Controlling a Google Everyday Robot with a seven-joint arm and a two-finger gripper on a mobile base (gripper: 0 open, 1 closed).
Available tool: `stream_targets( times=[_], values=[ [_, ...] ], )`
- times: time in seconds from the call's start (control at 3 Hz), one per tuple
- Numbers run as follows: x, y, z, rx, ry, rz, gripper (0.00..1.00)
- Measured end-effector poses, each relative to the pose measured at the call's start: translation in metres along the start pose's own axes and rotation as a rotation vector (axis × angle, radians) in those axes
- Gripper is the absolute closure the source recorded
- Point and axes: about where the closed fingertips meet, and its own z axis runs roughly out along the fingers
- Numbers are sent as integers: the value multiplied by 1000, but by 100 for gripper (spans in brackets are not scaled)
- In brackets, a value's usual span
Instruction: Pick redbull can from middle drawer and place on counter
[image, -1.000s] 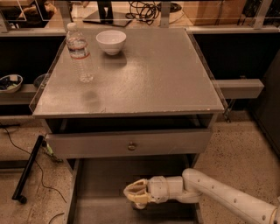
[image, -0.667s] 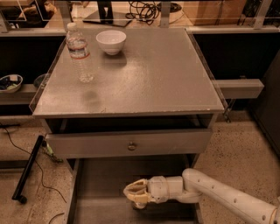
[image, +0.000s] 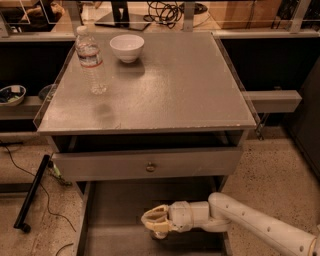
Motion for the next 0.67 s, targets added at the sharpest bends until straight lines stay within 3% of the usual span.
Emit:
stream_targets(
  times=[0.33,0.67],
  values=[
    [-3,-2,1,-10,-6,22,100],
    [-55,-15,-17,-42,-42,69,100]
  ],
)
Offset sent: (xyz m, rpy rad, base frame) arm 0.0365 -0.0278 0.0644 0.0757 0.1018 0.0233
